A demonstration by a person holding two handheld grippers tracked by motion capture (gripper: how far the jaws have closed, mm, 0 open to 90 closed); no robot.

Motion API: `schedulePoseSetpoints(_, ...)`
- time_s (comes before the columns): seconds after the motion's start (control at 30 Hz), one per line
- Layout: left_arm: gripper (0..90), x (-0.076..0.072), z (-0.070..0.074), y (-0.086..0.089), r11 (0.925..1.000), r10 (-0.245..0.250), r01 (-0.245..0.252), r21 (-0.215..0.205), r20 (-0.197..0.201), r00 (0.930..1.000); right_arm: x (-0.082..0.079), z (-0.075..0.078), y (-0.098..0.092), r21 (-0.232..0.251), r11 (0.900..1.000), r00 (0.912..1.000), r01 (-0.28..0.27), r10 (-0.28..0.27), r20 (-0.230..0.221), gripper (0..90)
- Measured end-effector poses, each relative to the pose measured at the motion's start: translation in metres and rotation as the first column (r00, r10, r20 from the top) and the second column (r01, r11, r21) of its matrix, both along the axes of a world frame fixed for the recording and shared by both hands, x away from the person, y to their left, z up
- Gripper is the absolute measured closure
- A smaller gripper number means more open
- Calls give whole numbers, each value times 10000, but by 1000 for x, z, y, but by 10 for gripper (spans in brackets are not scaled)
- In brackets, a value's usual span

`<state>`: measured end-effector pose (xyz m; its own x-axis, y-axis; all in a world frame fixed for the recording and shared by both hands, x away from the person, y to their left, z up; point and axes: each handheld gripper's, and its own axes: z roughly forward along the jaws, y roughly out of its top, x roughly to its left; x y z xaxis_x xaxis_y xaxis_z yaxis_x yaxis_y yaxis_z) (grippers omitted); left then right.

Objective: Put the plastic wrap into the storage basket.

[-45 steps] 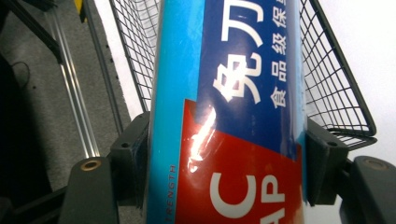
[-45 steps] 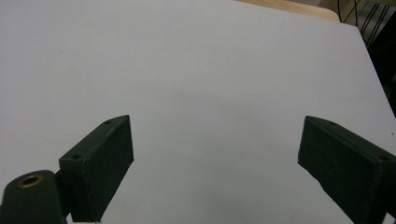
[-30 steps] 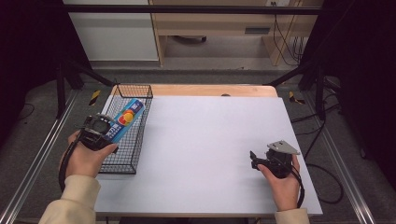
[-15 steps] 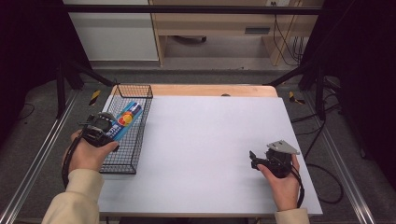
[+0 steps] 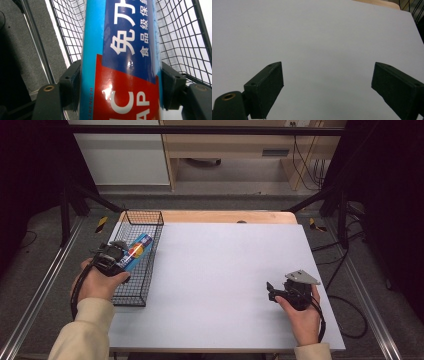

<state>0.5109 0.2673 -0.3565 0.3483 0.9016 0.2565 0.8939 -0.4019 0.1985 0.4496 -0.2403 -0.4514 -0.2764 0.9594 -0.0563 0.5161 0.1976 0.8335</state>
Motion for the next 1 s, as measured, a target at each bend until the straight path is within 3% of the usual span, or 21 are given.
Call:
schedulePoseSetpoints(0.37, 317, 9, -10, -2, 9998, -19, 32, 197, -660, 9978, 0, -2, 1, -80, 9999, 9999, -69, 68, -159, 108)
schedulePoseSetpoints(0.63, 316, 9, -12, 1, 9998, 106, -115, -170, -518, 9986, 1, -2, 1, -56, 10000, 9998, -69, 68, -173, 108)
schedulePoseSetpoints(1.0, 314, 6, -15, 1, 10000, 45, -47, -78, -224, 9997, 1, -3, 2, -73, 9998, 9996, -170, 168, -206, 107)
